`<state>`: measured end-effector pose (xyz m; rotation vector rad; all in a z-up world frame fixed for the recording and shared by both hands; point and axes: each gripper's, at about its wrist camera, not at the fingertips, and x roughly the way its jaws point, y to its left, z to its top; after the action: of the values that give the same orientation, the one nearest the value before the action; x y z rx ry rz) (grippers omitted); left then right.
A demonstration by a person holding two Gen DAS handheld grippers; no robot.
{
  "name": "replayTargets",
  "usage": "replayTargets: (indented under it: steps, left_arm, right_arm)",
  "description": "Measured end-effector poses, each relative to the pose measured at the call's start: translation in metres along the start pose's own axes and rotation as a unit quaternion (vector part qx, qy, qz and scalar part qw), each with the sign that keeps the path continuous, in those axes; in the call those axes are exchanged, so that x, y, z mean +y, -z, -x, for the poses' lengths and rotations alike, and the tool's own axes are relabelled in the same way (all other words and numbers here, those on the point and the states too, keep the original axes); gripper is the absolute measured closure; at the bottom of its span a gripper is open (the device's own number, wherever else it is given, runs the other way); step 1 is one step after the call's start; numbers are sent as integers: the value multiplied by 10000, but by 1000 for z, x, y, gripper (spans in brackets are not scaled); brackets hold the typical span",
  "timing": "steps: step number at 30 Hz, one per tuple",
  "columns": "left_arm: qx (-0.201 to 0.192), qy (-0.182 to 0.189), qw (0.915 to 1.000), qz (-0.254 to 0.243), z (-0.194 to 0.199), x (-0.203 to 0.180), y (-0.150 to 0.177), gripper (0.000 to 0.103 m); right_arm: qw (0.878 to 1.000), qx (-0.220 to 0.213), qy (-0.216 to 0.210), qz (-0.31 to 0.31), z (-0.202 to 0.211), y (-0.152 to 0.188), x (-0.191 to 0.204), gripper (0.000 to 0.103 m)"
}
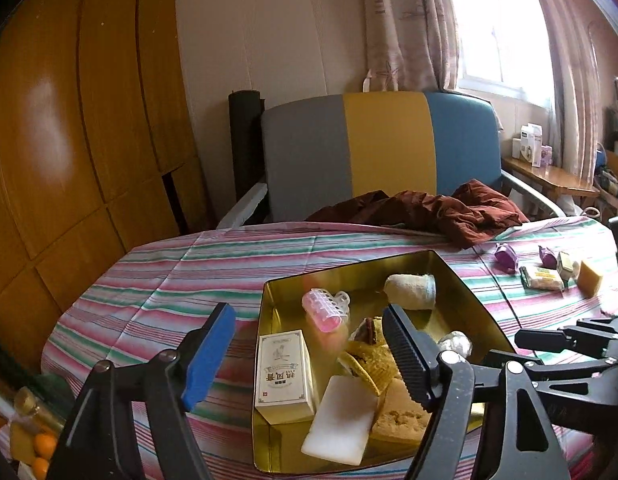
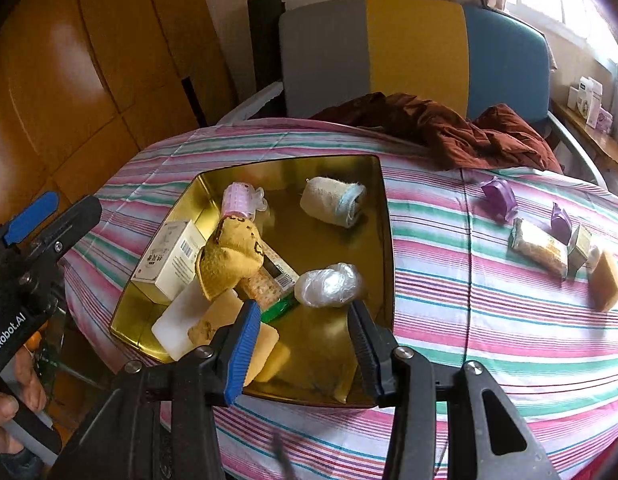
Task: Organize objects
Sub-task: 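Move both tools back from the tray toward the remaining items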
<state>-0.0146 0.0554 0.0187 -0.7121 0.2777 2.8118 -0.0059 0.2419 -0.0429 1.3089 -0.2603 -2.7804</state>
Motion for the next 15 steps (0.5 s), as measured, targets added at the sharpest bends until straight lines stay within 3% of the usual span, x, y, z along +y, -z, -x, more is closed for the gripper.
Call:
replayTargets:
  steps: [15]
  left_arm:
    - [6, 21, 9997, -238, 3, -16, -1, 24]
  right_arm:
    - [9993, -98, 211, -281, 9, -5, -36, 57]
